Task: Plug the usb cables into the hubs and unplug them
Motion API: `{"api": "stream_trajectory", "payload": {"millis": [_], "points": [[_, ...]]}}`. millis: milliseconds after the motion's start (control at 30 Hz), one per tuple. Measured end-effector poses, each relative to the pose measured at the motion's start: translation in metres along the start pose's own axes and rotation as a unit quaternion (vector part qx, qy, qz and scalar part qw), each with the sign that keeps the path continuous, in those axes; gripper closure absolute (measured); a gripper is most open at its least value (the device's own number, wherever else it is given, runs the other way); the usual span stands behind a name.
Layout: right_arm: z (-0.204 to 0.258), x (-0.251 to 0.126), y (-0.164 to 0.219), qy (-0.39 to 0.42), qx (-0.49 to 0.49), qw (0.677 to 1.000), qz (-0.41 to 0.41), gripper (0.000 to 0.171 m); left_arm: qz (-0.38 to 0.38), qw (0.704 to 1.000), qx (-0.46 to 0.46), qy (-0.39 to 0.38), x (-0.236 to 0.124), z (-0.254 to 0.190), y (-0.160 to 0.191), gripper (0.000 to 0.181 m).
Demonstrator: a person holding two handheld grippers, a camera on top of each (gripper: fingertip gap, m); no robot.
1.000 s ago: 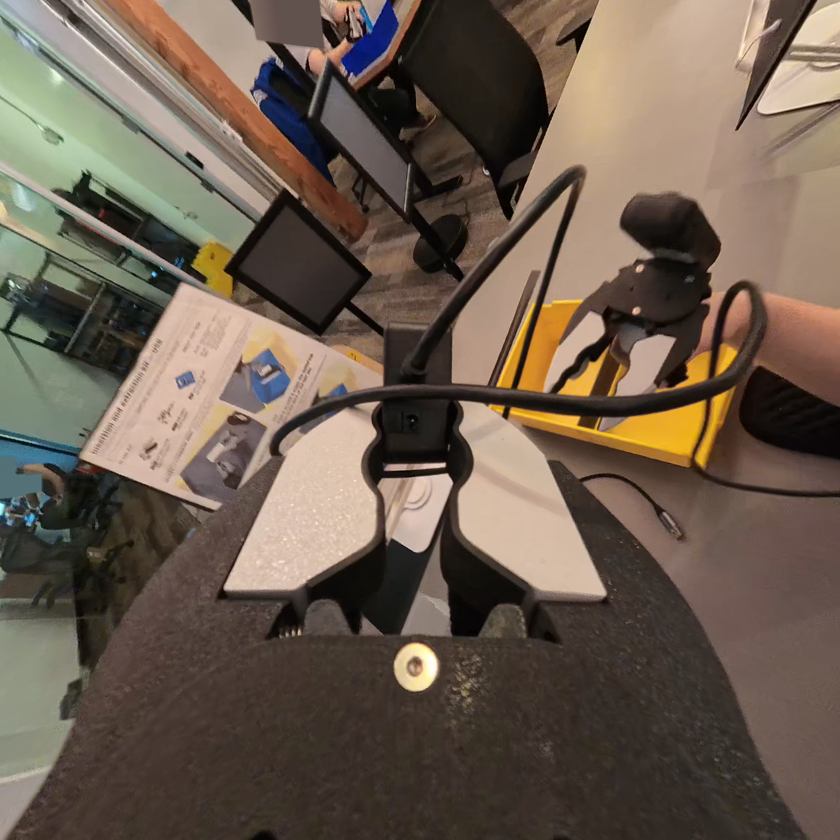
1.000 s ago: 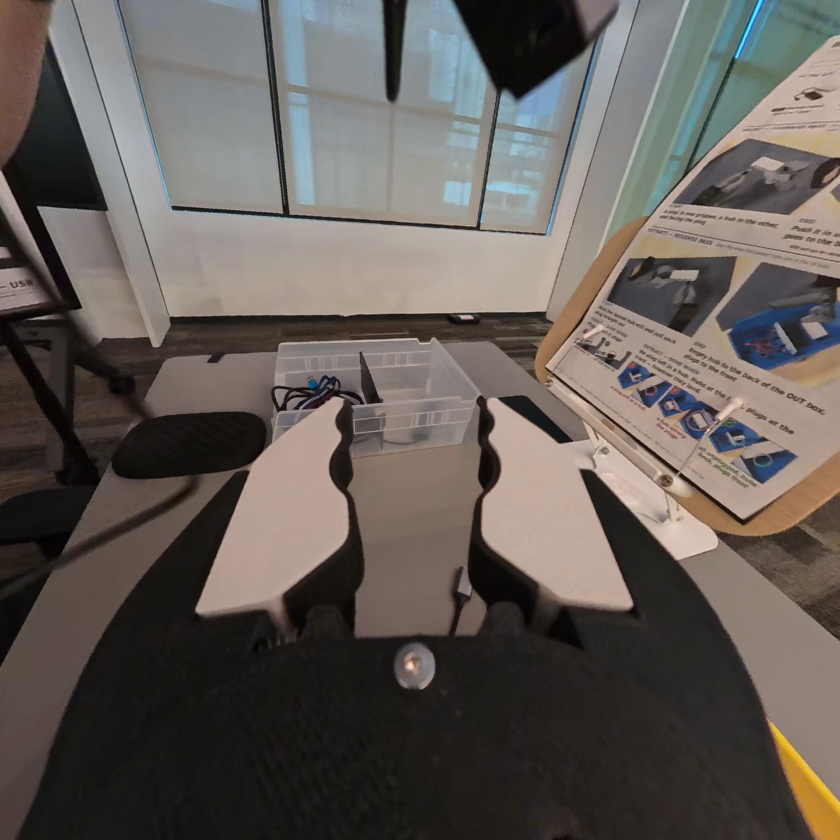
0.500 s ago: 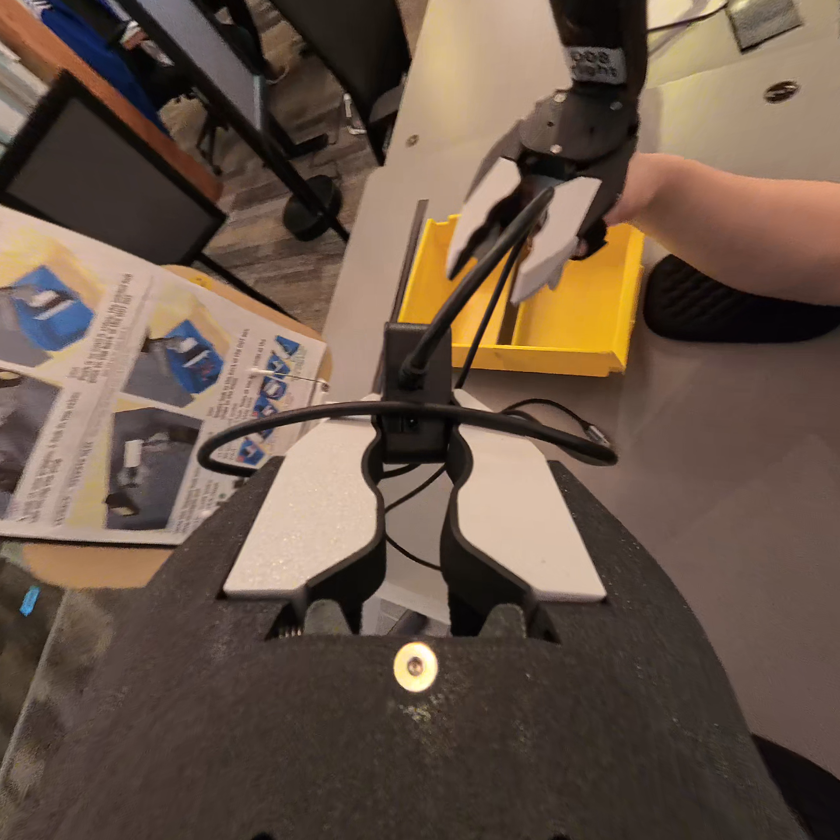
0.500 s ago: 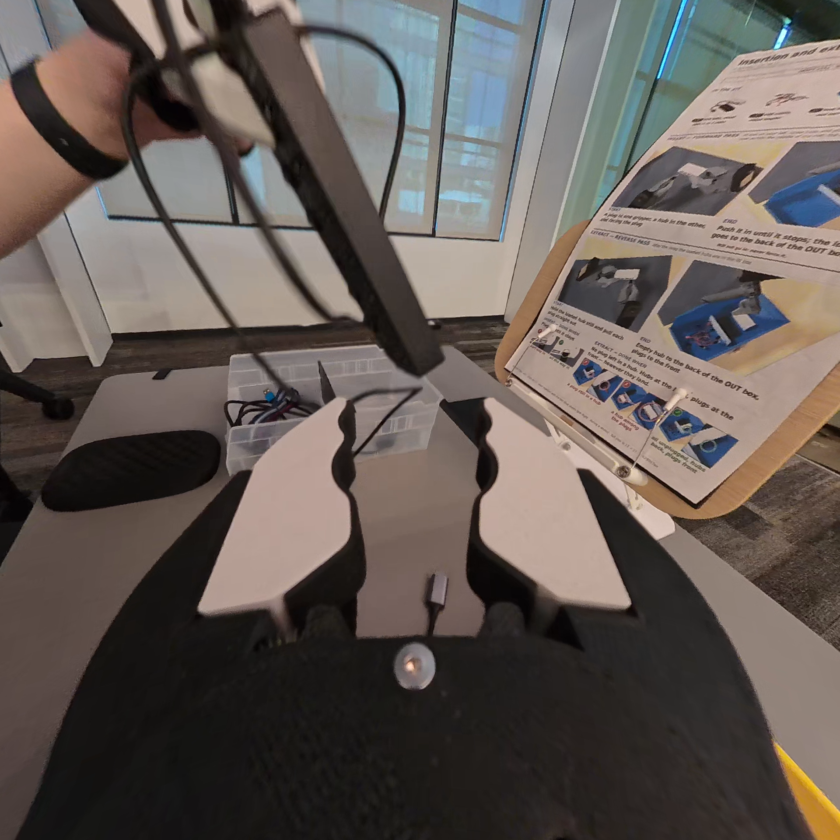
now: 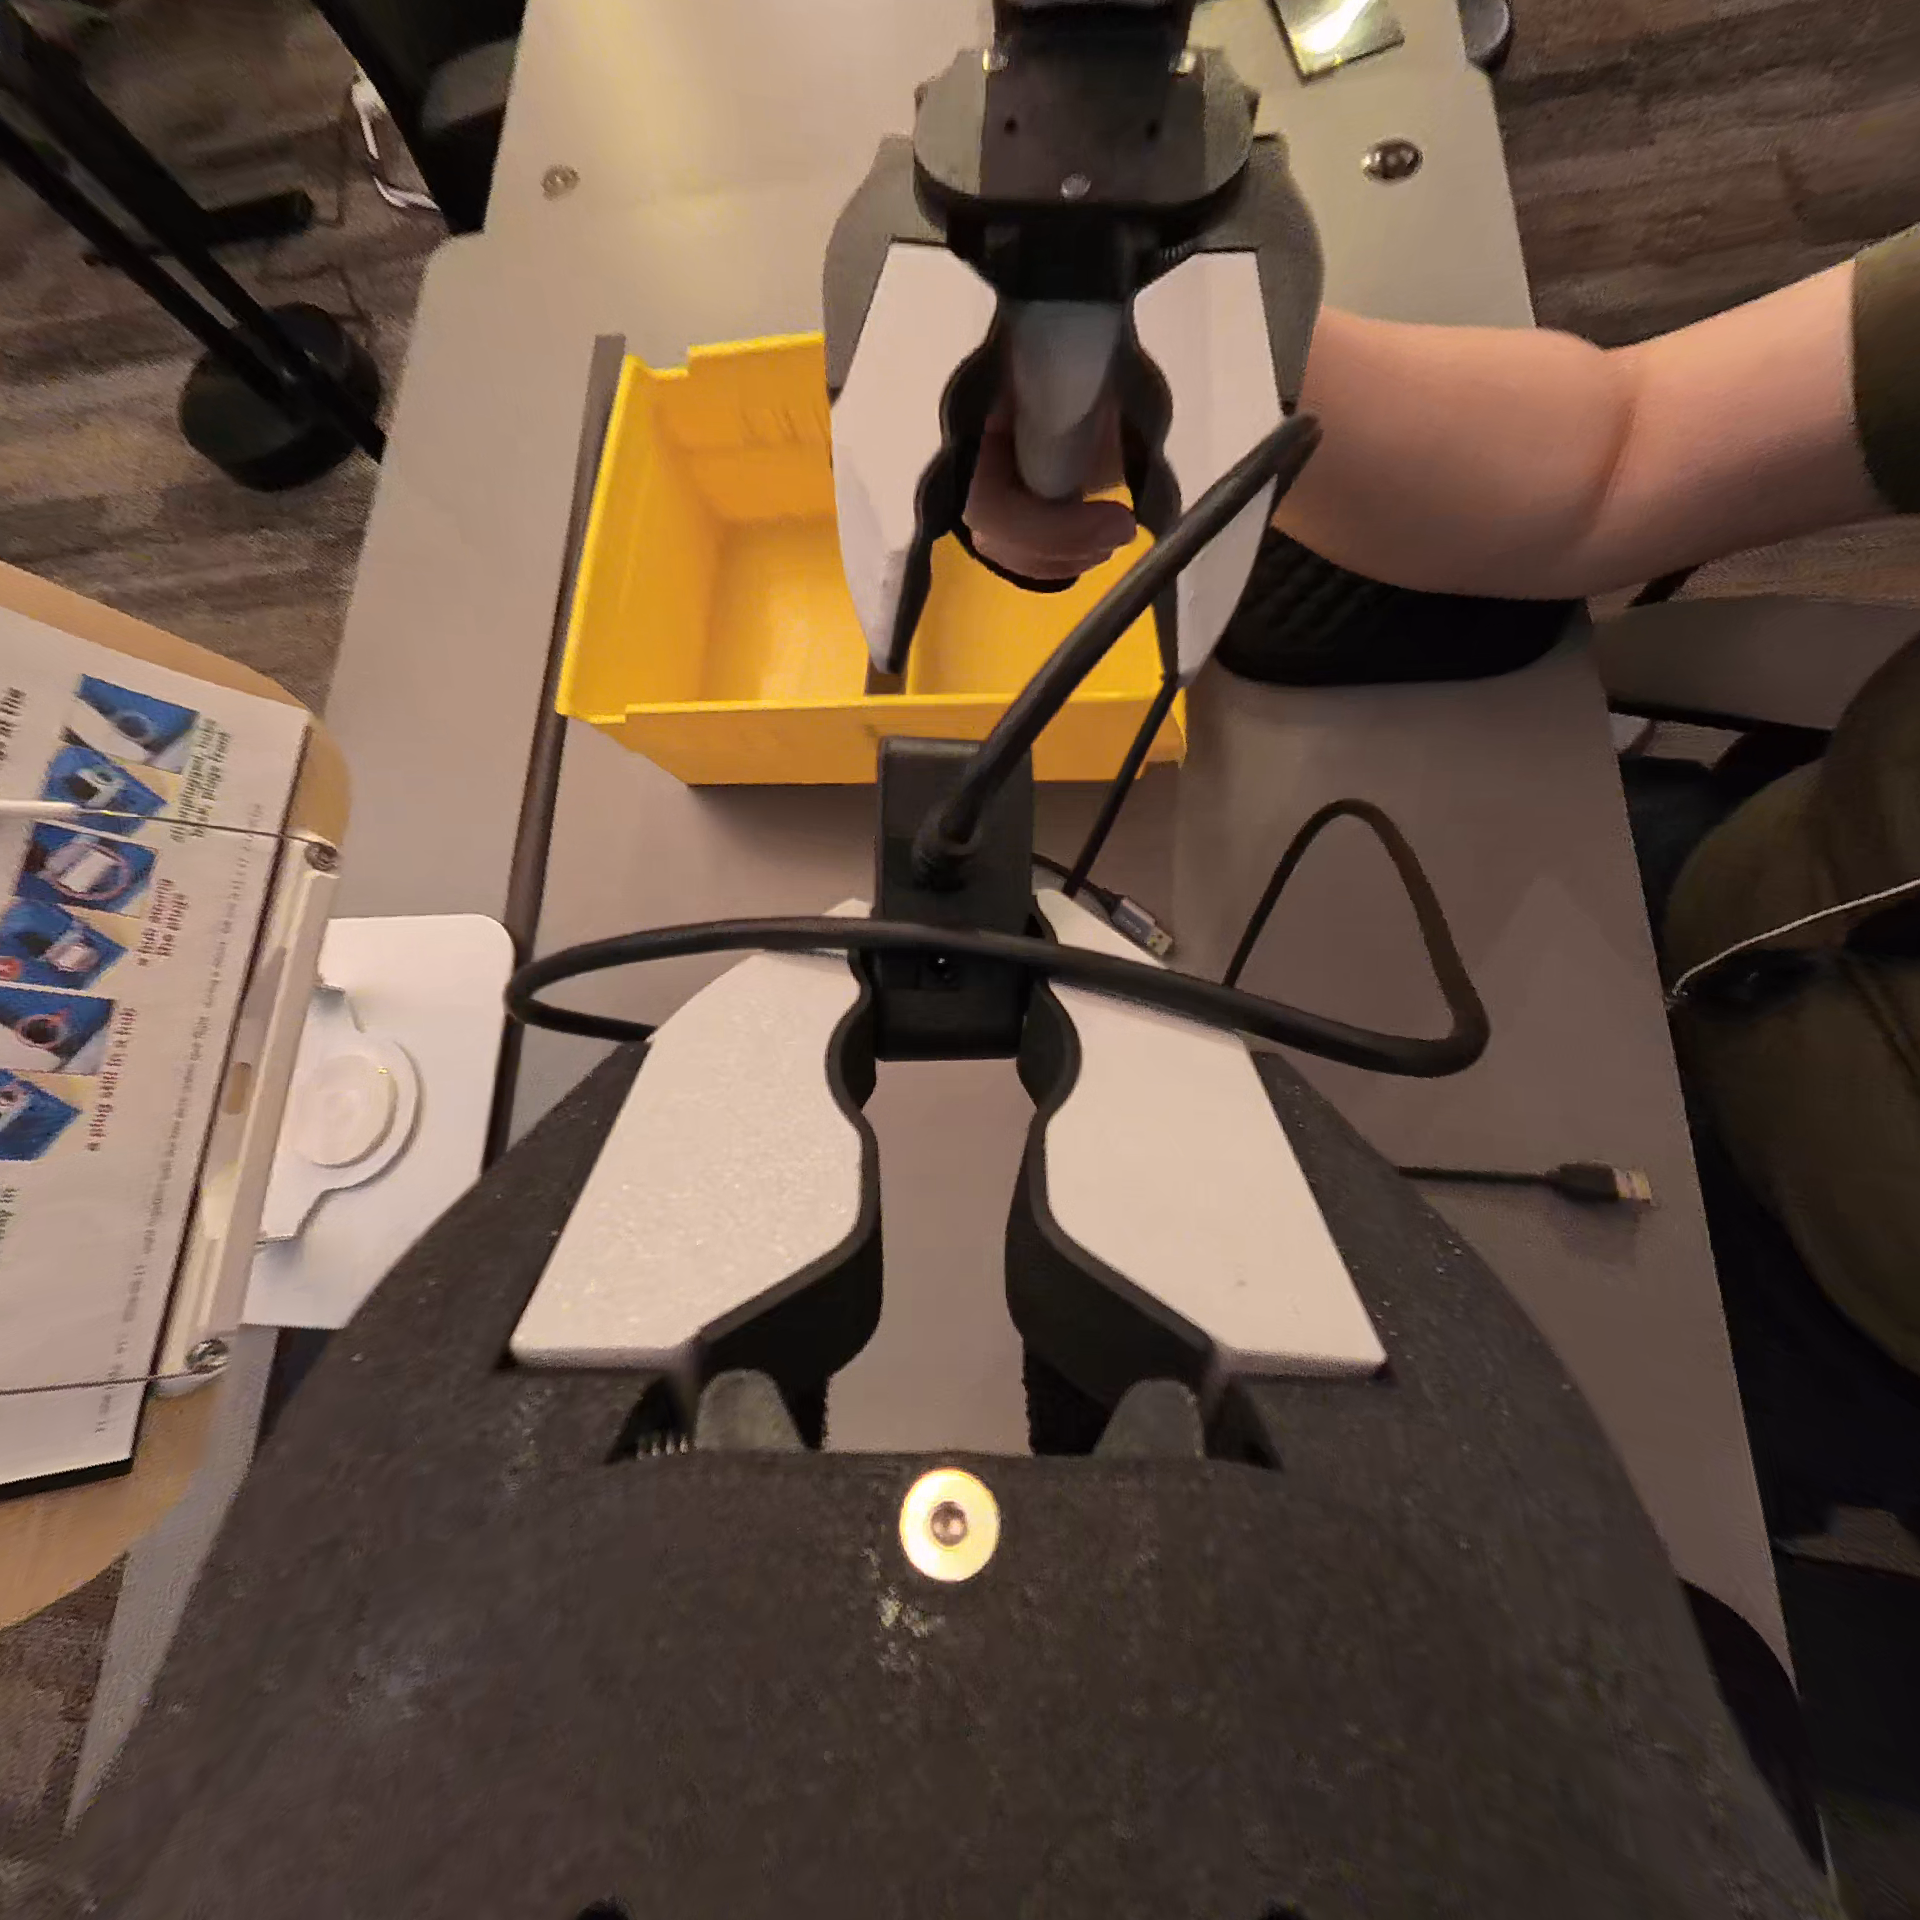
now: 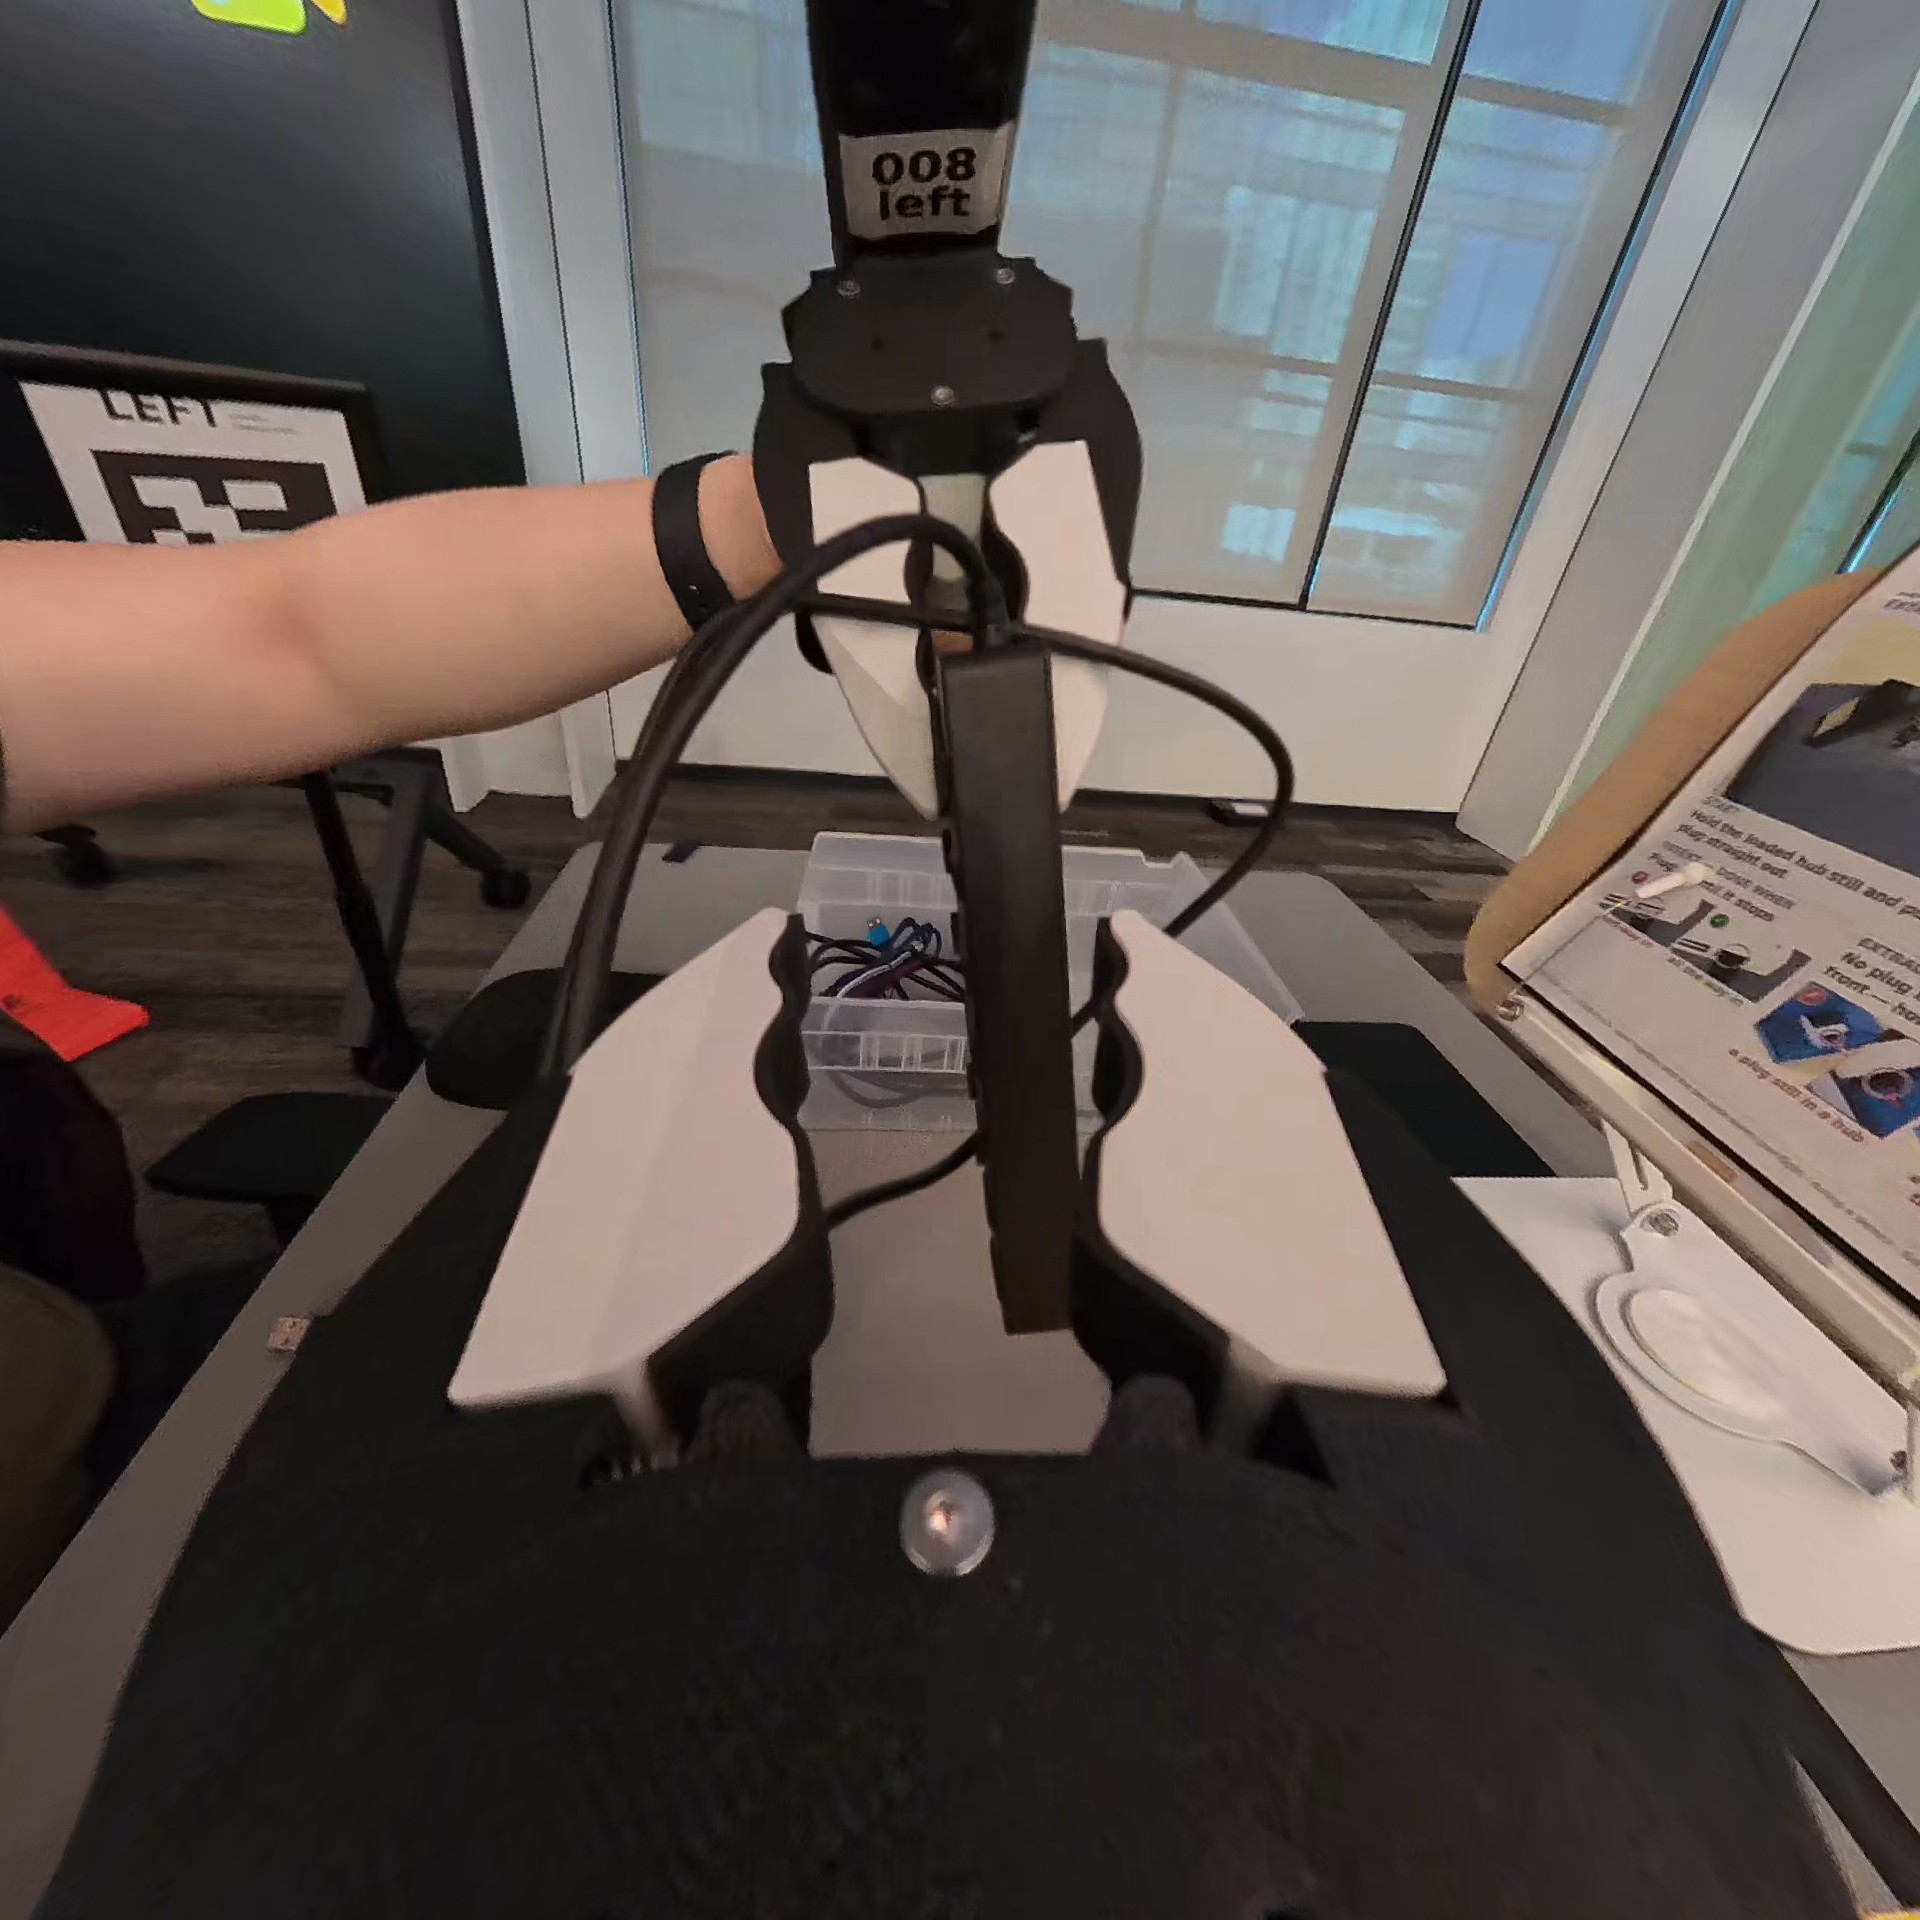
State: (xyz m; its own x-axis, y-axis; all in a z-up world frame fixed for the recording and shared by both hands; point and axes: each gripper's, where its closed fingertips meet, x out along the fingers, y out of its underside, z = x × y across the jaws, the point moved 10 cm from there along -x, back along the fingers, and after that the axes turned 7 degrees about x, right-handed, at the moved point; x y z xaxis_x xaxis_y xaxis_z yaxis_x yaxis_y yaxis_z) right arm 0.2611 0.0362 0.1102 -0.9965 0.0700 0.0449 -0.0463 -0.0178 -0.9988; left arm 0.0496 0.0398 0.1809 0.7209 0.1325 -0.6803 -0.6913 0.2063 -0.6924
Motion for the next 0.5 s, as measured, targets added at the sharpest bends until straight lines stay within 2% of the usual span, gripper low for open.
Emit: {"api": "stream_trajectory", "payload": {"millis": [167,300,367,500], "points": [[0.002,0.016,0.009,0.007,-0.004,0.999,0.035,0.117,0.035,0.999,0.010,0.034,0.022,0.002,0.006,0.159],[-0.003,0.031,0.020,0.049,-0.004,0.996,0.081,0.117,0.044,0.997,0.016,0.059,0.039,0.003,0.003,0.159],[-0.004,0.034,0.025,0.054,-0.011,0.993,0.108,0.144,0.040,0.997,0.018,0.063,0.044,0.004,0.003,0.159],[-0.009,0.038,0.030,0.088,0.008,0.981,0.170,0.145,0.056,0.997,-0.023,0.054,0.050,0.011,0.015,0.156]]}}
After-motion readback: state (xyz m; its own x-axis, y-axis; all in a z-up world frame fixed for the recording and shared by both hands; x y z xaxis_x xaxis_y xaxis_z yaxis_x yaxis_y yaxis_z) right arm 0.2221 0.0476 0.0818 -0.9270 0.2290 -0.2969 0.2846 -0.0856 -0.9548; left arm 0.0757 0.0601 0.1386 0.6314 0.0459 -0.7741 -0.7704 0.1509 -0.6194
